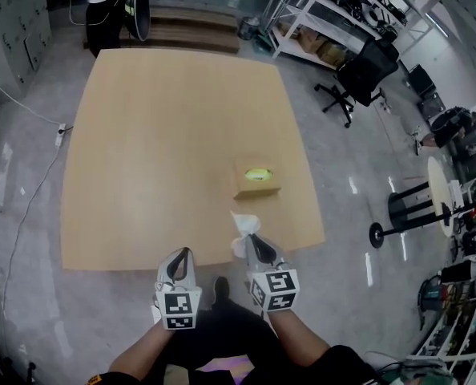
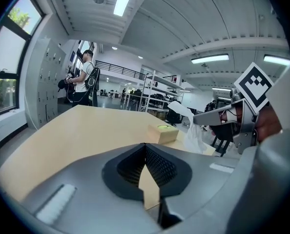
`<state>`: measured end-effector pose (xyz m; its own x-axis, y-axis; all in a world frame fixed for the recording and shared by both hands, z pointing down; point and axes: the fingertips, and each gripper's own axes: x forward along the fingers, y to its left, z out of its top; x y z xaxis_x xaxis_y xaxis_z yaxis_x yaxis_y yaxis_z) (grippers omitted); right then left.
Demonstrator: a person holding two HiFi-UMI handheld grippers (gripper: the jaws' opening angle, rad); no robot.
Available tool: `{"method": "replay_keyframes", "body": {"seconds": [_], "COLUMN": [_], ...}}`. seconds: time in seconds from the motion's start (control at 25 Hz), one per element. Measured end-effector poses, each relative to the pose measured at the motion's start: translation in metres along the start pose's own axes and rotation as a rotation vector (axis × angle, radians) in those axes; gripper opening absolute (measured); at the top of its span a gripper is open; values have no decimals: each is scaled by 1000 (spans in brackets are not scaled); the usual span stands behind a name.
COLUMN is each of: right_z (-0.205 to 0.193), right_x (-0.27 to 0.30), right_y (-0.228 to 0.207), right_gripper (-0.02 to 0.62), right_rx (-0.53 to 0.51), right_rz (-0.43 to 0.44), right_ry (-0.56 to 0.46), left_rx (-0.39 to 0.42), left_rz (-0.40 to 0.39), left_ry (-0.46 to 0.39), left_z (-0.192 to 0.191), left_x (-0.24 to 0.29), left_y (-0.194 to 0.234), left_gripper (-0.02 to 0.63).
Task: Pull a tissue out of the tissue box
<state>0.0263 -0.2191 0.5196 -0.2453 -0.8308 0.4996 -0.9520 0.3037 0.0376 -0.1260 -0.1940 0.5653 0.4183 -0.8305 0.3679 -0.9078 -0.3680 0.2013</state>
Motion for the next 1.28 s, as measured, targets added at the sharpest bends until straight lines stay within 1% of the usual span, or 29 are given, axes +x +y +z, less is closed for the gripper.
{"method": "replay_keyframes", "body": {"seconds": [0.2, 0.4, 0.52, 0.6, 0.76, 0.88, 1.08, 1.2, 1.28], "right_z": [-12, -34, -49, -59, -80, -95, -115, -116, -115], "right_x": [-16, -35, -49, -58, -82, -102, -142, -165, -175], "right_y": [-6, -26, -42, -49, -65, -83, -107, -116, -120], "right_gripper": [1, 0, 0, 1, 0, 1, 0, 2, 0], "right_rx": [14, 31, 44, 52, 51, 43, 13, -13, -27], "right_rz": [5, 41, 84, 118, 187, 246, 352, 390, 409], "right_ry": [-1, -10, -39, -64, -95, -102, -103, -117, -127], "left_rx": [28, 40, 64, 61, 10, -24, -25, -28, -26], "left_rz": [-16, 23, 53, 87, 179, 231, 272, 294, 311], "left_ry": [11, 7, -12, -23, -18, -12, -35, -40, -41], "left_z": [-11, -19, -20, -23, -38, -42, -47, -48, -49], "left_x": [-8, -10, -11, -18, -38, -44, -52, -64, -71], "left_y": [-16, -41, -67, -82, -117, -154, -225, -253, -264], "left_gripper": [18, 18, 18, 18, 18, 18, 18, 18, 18]}}
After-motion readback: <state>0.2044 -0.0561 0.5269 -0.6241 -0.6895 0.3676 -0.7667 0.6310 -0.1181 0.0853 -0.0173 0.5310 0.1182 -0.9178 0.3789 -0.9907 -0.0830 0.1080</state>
